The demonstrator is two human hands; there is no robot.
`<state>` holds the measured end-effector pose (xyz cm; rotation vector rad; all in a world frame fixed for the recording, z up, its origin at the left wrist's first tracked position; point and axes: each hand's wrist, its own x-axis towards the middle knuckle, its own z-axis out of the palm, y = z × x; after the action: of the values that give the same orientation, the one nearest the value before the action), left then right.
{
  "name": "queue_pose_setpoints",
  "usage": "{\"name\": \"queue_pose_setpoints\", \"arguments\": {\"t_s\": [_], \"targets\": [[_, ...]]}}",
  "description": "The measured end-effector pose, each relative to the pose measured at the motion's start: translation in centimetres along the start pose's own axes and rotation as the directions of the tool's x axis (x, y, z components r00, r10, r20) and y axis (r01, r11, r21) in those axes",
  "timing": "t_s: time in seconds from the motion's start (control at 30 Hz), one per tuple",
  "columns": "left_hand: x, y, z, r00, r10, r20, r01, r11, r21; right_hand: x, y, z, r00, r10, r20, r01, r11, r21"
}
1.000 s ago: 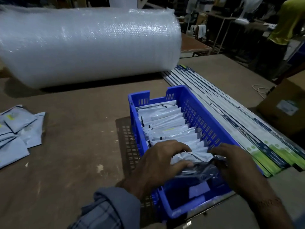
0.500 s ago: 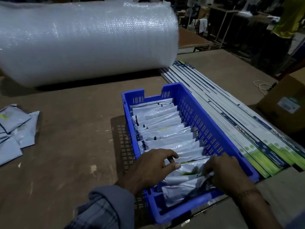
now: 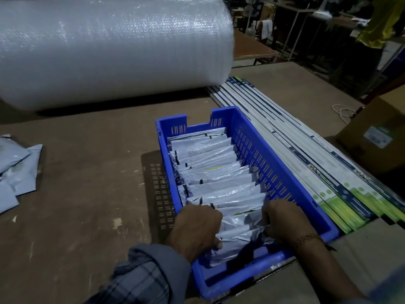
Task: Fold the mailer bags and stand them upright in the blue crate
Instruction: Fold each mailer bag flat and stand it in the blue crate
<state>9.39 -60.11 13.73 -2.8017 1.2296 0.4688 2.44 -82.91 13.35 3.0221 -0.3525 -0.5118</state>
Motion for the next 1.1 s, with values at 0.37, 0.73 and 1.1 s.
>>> {"name": "queue_pose_setpoints", "arguments": {"t_s": [0.37, 0.73, 1.1], "targets": [[-0.3, -1.0, 0.0, 0.977, 0.114, -0.179, -0.146, 0.973, -0.179, 0.1, 0.9, 0.7, 0.996, 0.058, -0.063, -0.035, 0.948, 0.315], [-5.8, -16.8, 1.4, 0.522, -0.436, -0.733, -0.028, 0.850, -0.526, -2.1, -5.5, -1.0, 0.865, 0.170, -0.473, 0.069, 0.892, 0.446], [-21.6, -34.6, 14.9, 0.502, -0.816, -0.287, 0.446, 0.528, -0.722, -0.7, -25.8, -6.5, 0.777, -0.040, -0.629, 0.409, 0.791, 0.455]]}}
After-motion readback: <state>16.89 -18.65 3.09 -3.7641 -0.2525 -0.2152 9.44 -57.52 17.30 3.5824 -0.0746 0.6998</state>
